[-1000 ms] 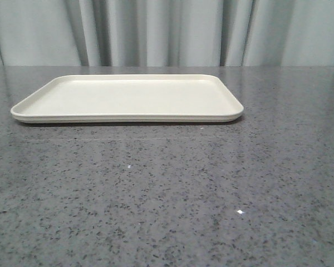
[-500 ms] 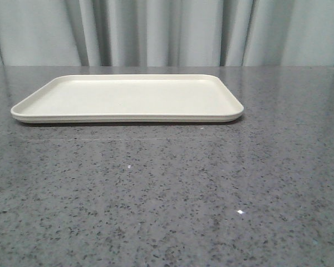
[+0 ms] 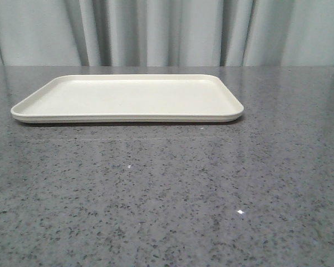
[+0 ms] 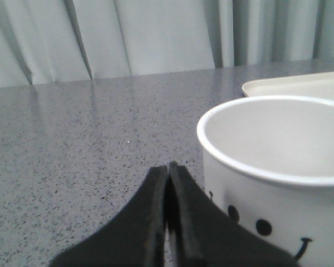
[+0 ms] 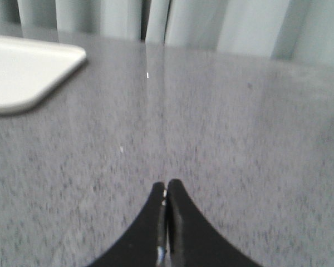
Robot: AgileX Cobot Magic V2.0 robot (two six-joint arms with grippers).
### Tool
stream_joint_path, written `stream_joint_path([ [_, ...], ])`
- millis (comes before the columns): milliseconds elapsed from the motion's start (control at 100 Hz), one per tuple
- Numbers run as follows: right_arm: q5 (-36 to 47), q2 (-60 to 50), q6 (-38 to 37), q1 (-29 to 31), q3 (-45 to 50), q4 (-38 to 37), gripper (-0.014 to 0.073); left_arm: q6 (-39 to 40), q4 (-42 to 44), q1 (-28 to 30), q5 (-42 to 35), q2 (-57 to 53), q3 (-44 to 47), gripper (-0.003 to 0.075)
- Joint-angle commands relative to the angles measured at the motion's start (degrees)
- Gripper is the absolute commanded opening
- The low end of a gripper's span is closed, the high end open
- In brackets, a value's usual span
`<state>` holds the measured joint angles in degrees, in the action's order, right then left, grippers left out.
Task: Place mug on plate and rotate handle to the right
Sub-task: 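Move the left gripper above the white smiley mug's rim, then lower the open left gripper into the mug and grip its rim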
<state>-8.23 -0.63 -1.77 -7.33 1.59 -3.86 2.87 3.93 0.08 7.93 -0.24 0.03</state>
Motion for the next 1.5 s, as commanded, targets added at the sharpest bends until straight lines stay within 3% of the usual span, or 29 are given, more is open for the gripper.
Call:
stream_joint_path([
  [0, 11.2, -1.1, 0.6, 0.0, -0.1, -0.8, -0.0067, 0.6, -2.1, -0.4, -6.0, -1.7, -0.5, -0.002],
  [90, 16.8, -1.1, 0.6, 0.0, -1.1, -0.8, -0.0067, 0.6, -6.3, -0.4, -6.6, -1.7, -2.1, -0.002],
  [180, 14.8, -0.9, 0.6, 0.0, -4.7, -0.8, -0.0067, 0.6, -9.9, -0.4, -6.3, -1.7, -4.8, -0.002],
  [290, 7.5, 0.3, -0.3, 0.0, -11.1, -0.5, -0.0067, 0.6, -14.0, -0.4, -4.0, -1.2, -10.2, -0.002],
  [530, -12.2, 8.9, -0.3, 0.0, -28.4, -0.5, -0.0067, 0.6, -15.6, -0.4, 9.1, 5.9, -25.6, -0.002],
  [720, -29.2, 19.4, -0.3, 0.0, -40.7, -0.5, -0.0067, 0.6, -16.3, -0.4, 23.4, 16.1, -39.1, -0.002],
  [860, -35.9, 26.5, -0.3, 0.0, -47.3, -0.5, -0.0067, 0.6, -19.9, -0.4, 35.0, 24.1, -47.4, -0.002],
  [1090, -40.6, 33.6, -0.3, 0.0, -52.6, 0.4, -0.0067, 0.6, -22.0, -0.4, 50.6, 34.8, -56.3, -0.002],
  [1490, -40.5, 34.7, -0.3, 0.0, -52.6, 1.5, -0.0067, 0.2, -22.1, -0.4, 51.8, 39.5, -57.0, -0.002],
])
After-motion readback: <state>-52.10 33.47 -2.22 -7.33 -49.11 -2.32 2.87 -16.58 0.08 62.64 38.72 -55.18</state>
